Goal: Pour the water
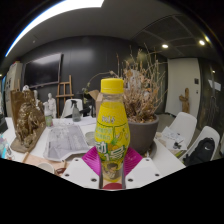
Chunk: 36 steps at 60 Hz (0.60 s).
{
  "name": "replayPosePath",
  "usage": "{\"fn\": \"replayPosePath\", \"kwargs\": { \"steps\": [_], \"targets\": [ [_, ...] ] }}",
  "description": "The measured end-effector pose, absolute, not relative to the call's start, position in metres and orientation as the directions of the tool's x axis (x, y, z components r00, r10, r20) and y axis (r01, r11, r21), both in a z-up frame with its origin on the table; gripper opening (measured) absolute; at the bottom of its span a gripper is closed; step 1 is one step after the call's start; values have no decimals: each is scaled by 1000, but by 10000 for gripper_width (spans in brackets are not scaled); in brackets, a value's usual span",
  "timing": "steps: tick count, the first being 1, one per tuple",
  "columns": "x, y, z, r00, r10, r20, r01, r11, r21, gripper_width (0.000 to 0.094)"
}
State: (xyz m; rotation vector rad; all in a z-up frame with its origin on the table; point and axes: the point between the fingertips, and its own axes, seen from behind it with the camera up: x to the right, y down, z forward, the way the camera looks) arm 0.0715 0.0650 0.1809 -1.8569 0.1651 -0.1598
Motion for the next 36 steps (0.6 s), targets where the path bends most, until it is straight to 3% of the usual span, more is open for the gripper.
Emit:
{"fn": "replayPosePath", "kwargs": {
  "steps": [11, 18, 21, 31, 33, 36],
  "targets": [
    [89, 55, 93, 977, -215, 3, -80, -377, -923, 246],
    [87, 51, 58, 979, -205, 11, -76, -413, -907, 252],
    [86, 53, 61, 980, -199, 23, -57, -385, -921, 257],
    [86, 52, 61, 979, -205, -3, -84, -387, -918, 489],
    [87, 49, 59, 977, -212, -7, -95, -410, -907, 582],
    [86, 43, 55, 977, -215, -8, -108, -454, -885, 797]
  ]
}}
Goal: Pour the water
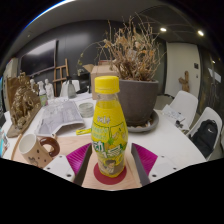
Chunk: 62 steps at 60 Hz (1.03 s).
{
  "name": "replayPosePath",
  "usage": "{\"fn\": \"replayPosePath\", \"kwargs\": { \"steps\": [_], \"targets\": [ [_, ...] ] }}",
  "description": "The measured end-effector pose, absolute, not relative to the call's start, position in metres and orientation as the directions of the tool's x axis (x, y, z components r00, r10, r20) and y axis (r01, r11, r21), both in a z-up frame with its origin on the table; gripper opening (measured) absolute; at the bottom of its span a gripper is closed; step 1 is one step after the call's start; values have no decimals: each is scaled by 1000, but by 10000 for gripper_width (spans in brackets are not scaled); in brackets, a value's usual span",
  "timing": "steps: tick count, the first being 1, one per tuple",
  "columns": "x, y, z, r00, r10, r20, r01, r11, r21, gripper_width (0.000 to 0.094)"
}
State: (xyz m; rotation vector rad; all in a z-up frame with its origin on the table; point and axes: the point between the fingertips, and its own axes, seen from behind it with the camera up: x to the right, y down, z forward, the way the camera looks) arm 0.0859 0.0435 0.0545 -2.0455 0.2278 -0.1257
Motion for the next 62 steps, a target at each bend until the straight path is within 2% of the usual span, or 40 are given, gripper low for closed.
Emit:
{"fn": "replayPosePath", "kwargs": {
  "steps": [1, 2, 4, 14, 29, 36, 50, 62],
  "targets": [
    [85, 41, 54, 977, -215, -7, -109, -466, -878, 867],
    [85, 39, 55, 976, -217, -5, -110, -476, -872, 870],
    [83, 33, 58, 977, -211, 0, -105, -487, -867, 848],
    [68, -16, 101, 975, -218, 50, -70, -508, -859, 858],
    [-9, -151, 183, 972, -224, 65, -68, -537, -841, 861],
    [-44, -216, 210, 973, -212, 93, -43, -559, -828, 862],
    [-79, -293, 244, 968, -199, 154, 18, -557, -830, 861],
    [-85, -317, 248, 968, -216, 129, -15, -561, -828, 858]
  ]
}}
